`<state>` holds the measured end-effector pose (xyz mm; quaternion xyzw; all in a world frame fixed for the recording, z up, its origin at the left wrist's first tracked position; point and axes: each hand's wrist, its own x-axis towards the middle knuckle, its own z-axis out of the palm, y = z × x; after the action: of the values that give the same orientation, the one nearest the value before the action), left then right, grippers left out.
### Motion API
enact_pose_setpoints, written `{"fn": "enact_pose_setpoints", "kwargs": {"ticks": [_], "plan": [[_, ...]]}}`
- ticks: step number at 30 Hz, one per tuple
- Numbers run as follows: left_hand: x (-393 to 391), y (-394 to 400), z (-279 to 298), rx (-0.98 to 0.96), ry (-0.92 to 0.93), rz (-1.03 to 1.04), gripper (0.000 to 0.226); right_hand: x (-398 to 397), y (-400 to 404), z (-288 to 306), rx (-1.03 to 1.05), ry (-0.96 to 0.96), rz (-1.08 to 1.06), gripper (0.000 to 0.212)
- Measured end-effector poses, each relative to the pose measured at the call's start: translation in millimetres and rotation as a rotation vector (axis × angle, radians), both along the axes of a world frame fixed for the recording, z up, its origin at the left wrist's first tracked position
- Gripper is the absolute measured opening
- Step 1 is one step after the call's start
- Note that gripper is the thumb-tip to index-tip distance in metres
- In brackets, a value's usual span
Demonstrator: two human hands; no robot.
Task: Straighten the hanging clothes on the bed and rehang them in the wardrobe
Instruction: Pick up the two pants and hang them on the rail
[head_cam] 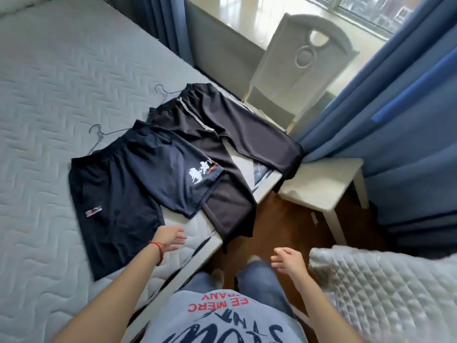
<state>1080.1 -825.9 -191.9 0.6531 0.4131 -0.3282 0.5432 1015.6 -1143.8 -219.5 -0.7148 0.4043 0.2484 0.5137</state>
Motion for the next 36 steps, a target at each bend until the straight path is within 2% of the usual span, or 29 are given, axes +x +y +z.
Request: {"fn": "enact_pose_setpoints", "kwargs": {"ticks": [7, 13, 22, 30, 36], "plan": [[67.7, -20.0, -3.8, -0.013, -0.009, 0.243, 0.025, 146.6, -18.1, 6.5, 0.071, 0.0, 0.163, 0.016], [105.4, -46.1, -12.0, 0.038, 0.007, 0.537, 0.017, 292.5, -28.5, 0.0, 0.1, 0.049, 0.5, 0.015], [180.6, -71.0, -8.4, 0.054, 0.008, 0.714, 0.016, 456.6, 6.0, -2.6, 0.121, -0.047, 0.742, 0.014], [251.8, -10.4, -33.2, 0.189, -0.117, 0.798, 0.013, 532.6, 81.8, -42.3, 0.095, -0.143, 0.786, 0.022], [309.5, 77.0, -100.6, 0.306, -0.241, 0.857, 0.018, 588.8, 178.7, -108.8, -0.02, -0.404, 1.034, 0.025]]}}
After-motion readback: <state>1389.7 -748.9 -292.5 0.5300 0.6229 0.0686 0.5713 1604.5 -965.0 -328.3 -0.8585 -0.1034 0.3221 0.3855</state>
